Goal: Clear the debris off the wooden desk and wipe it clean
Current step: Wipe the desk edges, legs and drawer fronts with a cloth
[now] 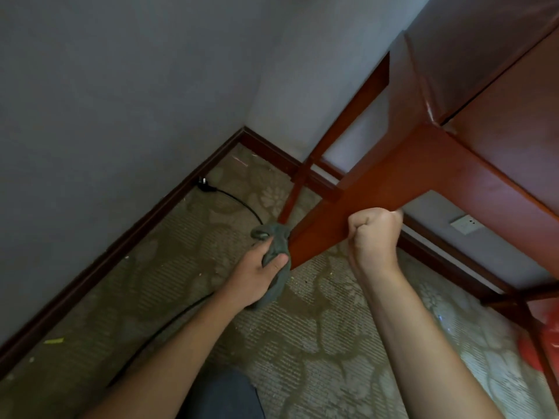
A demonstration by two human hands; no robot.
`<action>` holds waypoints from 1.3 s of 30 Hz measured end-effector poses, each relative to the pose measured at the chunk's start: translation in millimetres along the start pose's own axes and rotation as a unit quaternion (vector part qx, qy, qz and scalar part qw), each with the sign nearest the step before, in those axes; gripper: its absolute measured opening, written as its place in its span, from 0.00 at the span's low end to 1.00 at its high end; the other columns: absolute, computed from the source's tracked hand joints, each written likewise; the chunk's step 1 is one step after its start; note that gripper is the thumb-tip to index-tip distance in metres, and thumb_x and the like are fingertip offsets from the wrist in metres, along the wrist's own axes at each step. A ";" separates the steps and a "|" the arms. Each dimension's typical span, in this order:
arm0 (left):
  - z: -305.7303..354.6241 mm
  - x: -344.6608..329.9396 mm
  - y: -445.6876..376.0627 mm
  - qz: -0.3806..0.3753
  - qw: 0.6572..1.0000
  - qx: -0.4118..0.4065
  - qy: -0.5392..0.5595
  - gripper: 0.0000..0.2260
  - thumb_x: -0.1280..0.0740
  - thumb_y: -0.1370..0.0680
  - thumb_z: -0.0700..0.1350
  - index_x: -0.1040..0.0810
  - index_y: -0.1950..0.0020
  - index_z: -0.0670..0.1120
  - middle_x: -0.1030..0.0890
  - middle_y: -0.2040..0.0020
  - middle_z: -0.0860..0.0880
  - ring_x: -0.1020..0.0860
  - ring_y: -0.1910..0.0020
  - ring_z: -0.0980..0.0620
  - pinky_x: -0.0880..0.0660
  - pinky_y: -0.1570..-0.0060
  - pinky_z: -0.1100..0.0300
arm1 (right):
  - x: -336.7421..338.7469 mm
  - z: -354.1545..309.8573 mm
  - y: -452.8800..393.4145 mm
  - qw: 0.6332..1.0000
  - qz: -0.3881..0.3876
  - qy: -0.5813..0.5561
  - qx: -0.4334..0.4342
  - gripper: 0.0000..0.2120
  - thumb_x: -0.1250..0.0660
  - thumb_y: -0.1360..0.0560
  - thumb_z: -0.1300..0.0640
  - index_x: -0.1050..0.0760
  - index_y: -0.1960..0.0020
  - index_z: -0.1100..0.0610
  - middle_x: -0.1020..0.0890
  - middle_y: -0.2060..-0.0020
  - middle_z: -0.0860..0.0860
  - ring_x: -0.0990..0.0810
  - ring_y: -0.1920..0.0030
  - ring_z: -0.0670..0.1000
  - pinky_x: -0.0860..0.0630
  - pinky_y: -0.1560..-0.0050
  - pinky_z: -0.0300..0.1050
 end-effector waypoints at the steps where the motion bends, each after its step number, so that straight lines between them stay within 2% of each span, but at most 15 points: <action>1: 10.1 0.1 0.3 0.001 1.000 -0.013 0.001 0.21 0.36 0.16 0.53 0.30 0.22 0.53 0.21 0.32 0.54 0.25 0.30 0.57 0.29 0.28 0.56 | -2.6 -2.2 0.5 0.999 -0.011 0.026 0.016 0.14 0.46 0.57 0.67 0.33 0.74 0.53 0.40 0.78 0.39 0.42 0.79 0.38 0.44 0.77 0.29; 4: 70.3 -1.9 3.2 0.009 0.994 -0.110 0.018 0.17 0.35 0.15 0.51 0.26 0.26 0.55 0.22 0.33 0.56 0.25 0.33 0.61 0.29 0.29 0.59 | -3.3 0.2 -0.7 0.996 -0.029 0.075 0.049 0.30 0.44 0.62 0.60 0.30 0.60 0.66 0.42 0.79 0.39 0.43 0.79 0.39 0.45 0.76 0.29; 8: 127.3 -11.1 1.9 0.033 0.977 -0.213 -0.005 0.23 0.35 0.16 0.53 0.30 0.21 0.51 0.26 0.30 0.55 0.28 0.31 0.61 0.32 0.31 0.69 | -2.4 2.0 -2.4 0.993 -0.025 0.096 0.063 0.26 0.45 0.54 0.71 0.31 0.56 0.73 0.39 0.78 0.40 0.39 0.77 0.39 0.40 0.75 0.31; 12: 49.8 -11.9 -8.7 -0.004 0.992 -0.121 -0.024 0.27 0.35 0.16 0.52 0.38 0.18 0.56 0.33 0.26 0.59 0.33 0.33 0.69 0.36 0.37 0.80 | -3.4 -2.4 -0.1 0.989 -0.007 0.104 0.103 0.37 0.43 0.60 0.56 0.31 0.59 0.81 0.42 0.79 0.39 0.43 0.78 0.39 0.45 0.75 0.30; 14: -13.0 -10.3 -9.8 -0.021 0.998 -0.040 -0.046 0.29 0.35 0.16 0.50 0.43 0.17 0.56 0.36 0.24 0.58 0.38 0.32 0.71 0.42 0.44 0.86 | -2.4 -1.9 -0.5 0.986 -0.018 0.121 0.110 0.33 0.44 0.60 0.56 0.30 0.64 0.79 0.42 0.80 0.40 0.44 0.78 0.40 0.45 0.75 0.31; 16: -63.3 -8.5 -12.3 -0.017 0.997 0.018 -0.076 0.30 0.33 0.16 0.48 0.43 0.17 0.54 0.36 0.20 0.51 0.37 0.25 0.61 0.43 0.39 0.81 | -2.5 0.6 1.0 0.983 -0.028 0.142 0.113 0.19 0.45 0.60 0.55 0.36 0.78 0.71 0.42 0.81 0.40 0.44 0.79 0.40 0.46 0.75 0.31; 17: -80.3 -7.8 -14.2 -0.018 0.995 0.035 -0.090 0.31 0.33 0.16 0.47 0.43 0.16 0.53 0.37 0.19 0.49 0.37 0.22 0.54 0.42 0.35 0.75 | -3.3 0.3 0.4 0.985 -0.031 0.127 0.116 0.25 0.45 0.60 0.53 0.43 0.76 0.74 0.41 0.81 0.40 0.43 0.79 0.40 0.46 0.75 0.31; 20: -108.0 -6.8 -18.5 -0.043 0.990 0.070 -0.114 0.34 0.32 0.17 0.48 0.46 0.16 0.52 0.39 0.18 0.47 0.38 0.20 0.47 0.40 0.28 0.61 | -1.8 -1.2 0.5 0.983 -0.016 0.137 0.119 0.31 0.43 0.60 0.51 0.32 0.70 0.78 0.40 0.81 0.40 0.42 0.79 0.40 0.44 0.75 0.31; 23: -118.5 -3.8 -20.8 -0.055 0.986 0.089 -0.129 0.37 0.31 0.18 0.50 0.49 0.15 0.51 0.36 0.19 0.48 0.35 0.21 0.46 0.36 0.25 0.55 | -4.7 -4.7 0.7 0.980 -0.012 0.147 0.133 0.47 0.43 0.60 0.51 0.34 0.50 0.84 0.40 0.81 0.38 0.41 0.78 0.40 0.44 0.74 0.31; 28: -65.6 -4.9 -9.0 0.008 0.992 -0.011 -0.125 0.36 0.29 0.19 0.50 0.45 0.16 0.50 0.31 0.22 0.48 0.33 0.23 0.52 0.38 0.33 0.72 | -1.7 -2.6 -3.1 0.984 -0.023 0.137 0.108 0.38 0.44 0.59 0.52 0.31 0.53 0.73 0.41 0.81 0.36 0.42 0.79 0.40 0.44 0.74 0.30; 30: -22.7 -12.9 -1.3 0.040 0.991 -0.085 -0.091 0.37 0.28 0.20 0.49 0.44 0.16 0.53 0.34 0.24 0.55 0.36 0.26 0.62 0.41 0.35 0.79 | 0.6 1.5 -3.9 0.985 -0.044 0.130 0.106 0.25 0.44 0.58 0.52 0.33 0.66 0.68 0.40 0.81 0.36 0.41 0.80 0.40 0.44 0.74 0.30; 33: -5.7 -29.3 -5.8 0.045 0.989 -0.132 -0.054 0.38 0.28 0.21 0.53 0.47 0.18 0.63 0.36 0.22 0.55 0.36 0.25 0.63 0.38 0.32 0.75 | 0.3 3.5 -4.7 0.985 -0.068 0.120 0.107 0.19 0.46 0.58 0.58 0.35 0.69 0.65 0.39 0.81 0.36 0.41 0.80 0.40 0.43 0.73 0.29; 36: -62.0 -29.7 -14.8 0.033 0.996 -0.069 -0.036 0.42 0.25 0.23 0.53 0.47 0.17 0.60 0.34 0.21 0.52 0.35 0.24 0.60 0.34 0.28 0.66 | 4.1 13.2 -6.7 0.985 -0.052 0.124 0.110 0.09 0.49 0.55 0.67 0.45 0.75 0.62 0.38 0.82 0.36 0.40 0.81 0.41 0.43 0.73 0.30; 37: -91.8 -29.6 -15.7 0.032 0.998 -0.026 -0.045 0.43 0.24 0.23 0.51 0.47 0.16 0.57 0.34 0.21 0.51 0.35 0.24 0.59 0.34 0.26 0.62 | 4.3 14.8 -7.9 0.985 -0.046 0.127 0.108 0.11 0.48 0.54 0.67 0.38 0.73 0.57 0.38 0.83 0.37 0.40 0.81 0.41 0.43 0.73 0.31; 39: -148.1 -30.6 -13.2 0.026 0.993 0.078 -0.088 0.44 0.24 0.23 0.47 0.49 0.15 0.51 0.34 0.20 0.48 0.36 0.24 0.56 0.36 0.26 0.59 | 4.3 15.3 -9.5 0.982 -0.043 0.140 0.119 0.21 0.48 0.53 0.67 0.30 0.62 0.62 0.37 0.83 0.37 0.38 0.81 0.41 0.42 0.73 0.30</action>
Point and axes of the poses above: each hand's wrist, its own y-axis away from the middle knuckle, its own x-axis out of the back of the hand, z = x × y, the point moved 4 cm from there along -y, towards the middle knuckle
